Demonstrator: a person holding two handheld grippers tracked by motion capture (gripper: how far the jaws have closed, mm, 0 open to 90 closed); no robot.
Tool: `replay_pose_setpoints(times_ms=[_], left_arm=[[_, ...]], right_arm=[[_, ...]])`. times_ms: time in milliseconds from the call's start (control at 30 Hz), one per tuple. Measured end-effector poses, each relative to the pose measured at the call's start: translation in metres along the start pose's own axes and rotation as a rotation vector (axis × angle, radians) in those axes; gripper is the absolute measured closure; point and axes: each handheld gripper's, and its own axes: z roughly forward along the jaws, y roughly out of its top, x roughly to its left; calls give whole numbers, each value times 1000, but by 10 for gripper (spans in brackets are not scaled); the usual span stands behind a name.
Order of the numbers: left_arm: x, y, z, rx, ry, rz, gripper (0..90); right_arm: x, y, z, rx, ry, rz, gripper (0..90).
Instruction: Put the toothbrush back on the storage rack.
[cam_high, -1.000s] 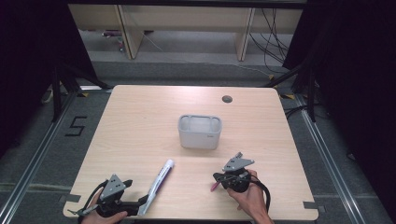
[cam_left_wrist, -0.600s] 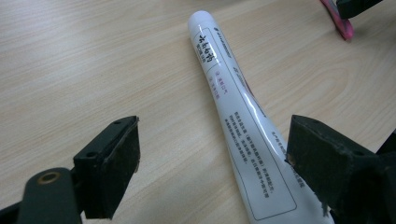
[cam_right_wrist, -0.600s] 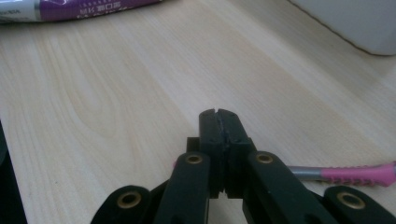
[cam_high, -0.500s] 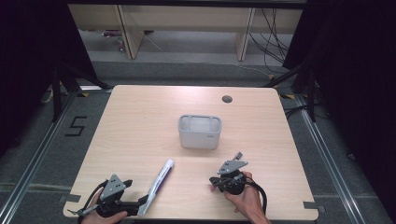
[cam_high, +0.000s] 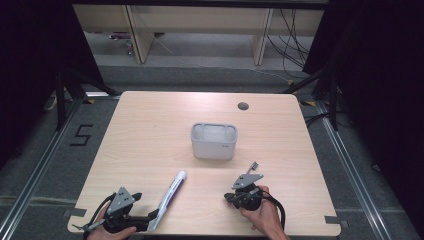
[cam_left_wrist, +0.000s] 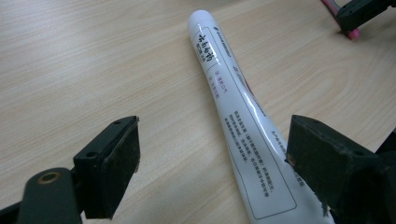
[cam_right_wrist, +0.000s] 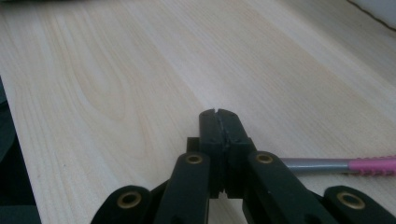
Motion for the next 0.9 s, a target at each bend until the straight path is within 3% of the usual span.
replay_pose_setpoints(times_ms=[200, 267, 400, 467, 500, 567, 600, 633, 667, 767, 833, 867, 900], left_arm=[[0, 0, 0, 1, 0, 2, 167], [2, 0, -2, 24, 0, 31, 167], [1, 0, -1, 16, 2, 21, 167], [2, 0, -2, 24, 1, 30, 167], [0, 0, 0, 1, 0, 2, 167], [0, 0, 0, 3, 0, 3, 168], [1, 0, -1, 23, 2, 30, 167], [2, 0, -2, 26, 1, 34, 167], [2, 0, -1, 23, 2, 30, 167], [0, 0, 0, 0, 1, 3, 167], [0, 0, -1, 8, 2, 7, 167], [0, 0, 0, 6, 4, 2, 167], [0, 0, 0, 4, 4, 1, 167]], right_arm=[[2, -3, -2, 14, 15, -5, 898], [1, -5, 0, 3, 23, -10, 898], [1, -8, -2, 9, 16, -12, 898], [2, -10, -5, 16, 24, 1, 898], [1, -11, -8, 35, 6, 12, 897], [0, -14, -9, 28, 22, 10, 898], [0, -15, -11, 23, 20, 22, 898], [-1, -17, -12, 30, 21, 5, 898], [0, -17, -15, 49, 5, 46, 898], [-3, -21, -14, 10, 11, -10, 897], [0, -22, -18, 48, 28, 43, 898], [-2, -23, -18, 25, 23, 15, 898], [-1, -24, -20, 50, 25, 38, 898]])
